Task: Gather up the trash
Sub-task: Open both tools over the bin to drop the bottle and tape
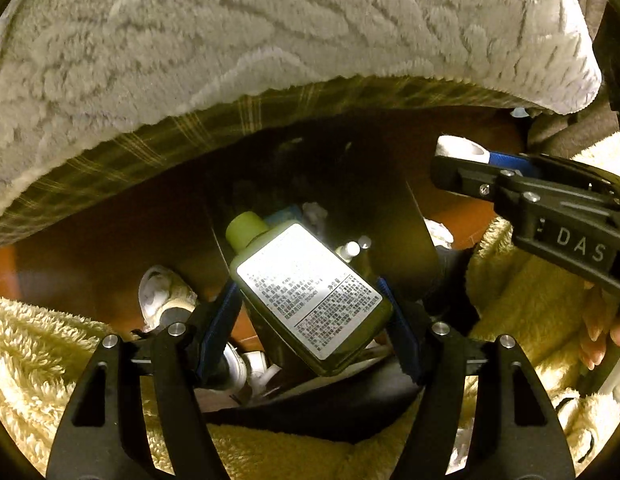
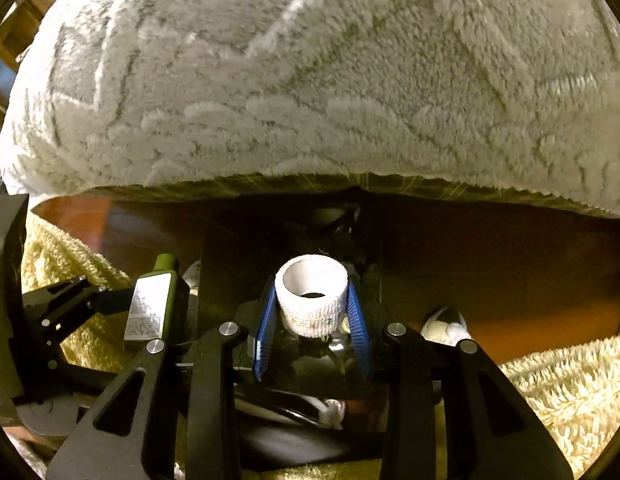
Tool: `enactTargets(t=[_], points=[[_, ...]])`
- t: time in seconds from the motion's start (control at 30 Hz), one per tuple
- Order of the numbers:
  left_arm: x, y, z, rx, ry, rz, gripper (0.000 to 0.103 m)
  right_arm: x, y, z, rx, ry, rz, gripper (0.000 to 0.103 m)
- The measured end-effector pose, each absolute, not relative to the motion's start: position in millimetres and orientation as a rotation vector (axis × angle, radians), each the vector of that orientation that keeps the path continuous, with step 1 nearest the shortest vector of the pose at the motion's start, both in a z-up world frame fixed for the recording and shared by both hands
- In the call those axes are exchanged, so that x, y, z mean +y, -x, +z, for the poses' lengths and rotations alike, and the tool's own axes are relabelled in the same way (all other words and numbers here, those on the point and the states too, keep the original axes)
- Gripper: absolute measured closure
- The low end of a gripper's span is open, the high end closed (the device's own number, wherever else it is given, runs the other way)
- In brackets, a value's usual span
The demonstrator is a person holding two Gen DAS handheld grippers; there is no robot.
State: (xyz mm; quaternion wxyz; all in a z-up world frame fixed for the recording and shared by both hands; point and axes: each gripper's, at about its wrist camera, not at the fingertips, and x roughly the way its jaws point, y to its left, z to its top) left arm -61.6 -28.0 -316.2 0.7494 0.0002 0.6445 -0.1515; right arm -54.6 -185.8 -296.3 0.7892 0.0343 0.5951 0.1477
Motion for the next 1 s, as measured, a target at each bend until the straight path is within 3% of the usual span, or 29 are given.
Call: enactTargets(t=[0.03,0.1,0.5,0.77,1.0], points=[[-28.3,61.6,-317.5,1.413,-0.004,-0.323,0.026,-186.8,55.1,-296.2,1.282,-0.081,0.316,0.061],[-29.0,59.1,-318.5,1.405,-0.009,-0.312,0.018,-188.5,53.3,-294.5,1.276,-0.093,0.320,0.034],[-23.4,59.6,-292.4,1.338,-0.041,-0.285,0.015,-205.2,43.4,-268.1,1.226,-0.157,0.313,0.026],[-8.1,48.5,-210.0,1.138,-0.036,-0.293,0.015,-233.9,37.5,-159.8,0.951,-0.188,0.315,0.021],[-6.5,18.8,-129.6,0.943,-0.083,-0.285,0.010,-268.9,3.8,-100.5,0.813,-0.161,0.227,0.019]])
